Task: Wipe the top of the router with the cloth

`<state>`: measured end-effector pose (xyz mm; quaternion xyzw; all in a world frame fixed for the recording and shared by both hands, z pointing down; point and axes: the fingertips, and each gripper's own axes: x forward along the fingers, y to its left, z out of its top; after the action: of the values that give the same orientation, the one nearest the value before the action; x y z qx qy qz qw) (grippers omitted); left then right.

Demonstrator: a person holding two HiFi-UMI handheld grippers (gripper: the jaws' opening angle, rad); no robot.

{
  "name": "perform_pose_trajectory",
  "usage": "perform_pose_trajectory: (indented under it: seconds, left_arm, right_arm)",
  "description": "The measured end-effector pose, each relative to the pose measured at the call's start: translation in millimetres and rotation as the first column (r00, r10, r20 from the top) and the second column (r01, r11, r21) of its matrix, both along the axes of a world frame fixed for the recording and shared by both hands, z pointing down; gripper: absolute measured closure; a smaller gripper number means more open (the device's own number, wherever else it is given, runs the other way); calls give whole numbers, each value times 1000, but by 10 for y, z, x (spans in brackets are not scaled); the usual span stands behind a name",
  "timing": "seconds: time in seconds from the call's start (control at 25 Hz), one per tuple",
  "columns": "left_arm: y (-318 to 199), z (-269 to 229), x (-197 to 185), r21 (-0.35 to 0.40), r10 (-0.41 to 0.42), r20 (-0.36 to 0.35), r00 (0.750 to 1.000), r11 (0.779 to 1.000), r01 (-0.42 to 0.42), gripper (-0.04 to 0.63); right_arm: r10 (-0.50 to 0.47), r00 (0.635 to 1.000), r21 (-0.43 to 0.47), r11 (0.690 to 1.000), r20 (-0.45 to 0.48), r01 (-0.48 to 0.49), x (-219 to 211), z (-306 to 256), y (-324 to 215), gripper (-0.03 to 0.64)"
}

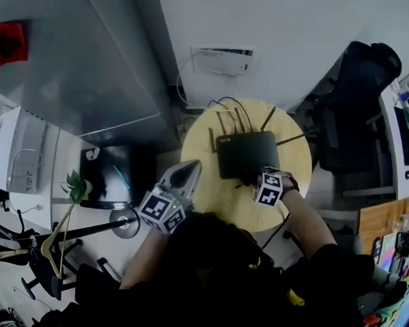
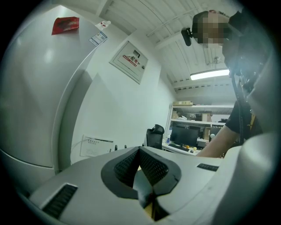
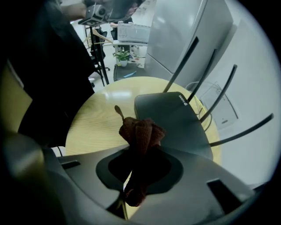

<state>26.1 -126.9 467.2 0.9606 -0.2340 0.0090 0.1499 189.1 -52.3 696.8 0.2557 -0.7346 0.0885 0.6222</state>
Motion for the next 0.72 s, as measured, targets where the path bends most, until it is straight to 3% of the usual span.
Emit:
perform_pose_trajectory:
  seconds: [0.12,0.4,0.72]
  left_arm:
    - [-68,-19,70,14,5,1,1000,1000,-5,603]
    - [-154,20,109,2,-35,40,999,999,34,603]
    - [-194,118,-262,-10,-135,68,988,991,136,603]
  right_arm:
    - [-48,999,7,999,11,48,111,-105,-104,551]
    - [5,987,216,976,-163,30,864,-378,-956,551]
    - [-3,955,258,963,-297,83,1135,-192,-1421,551]
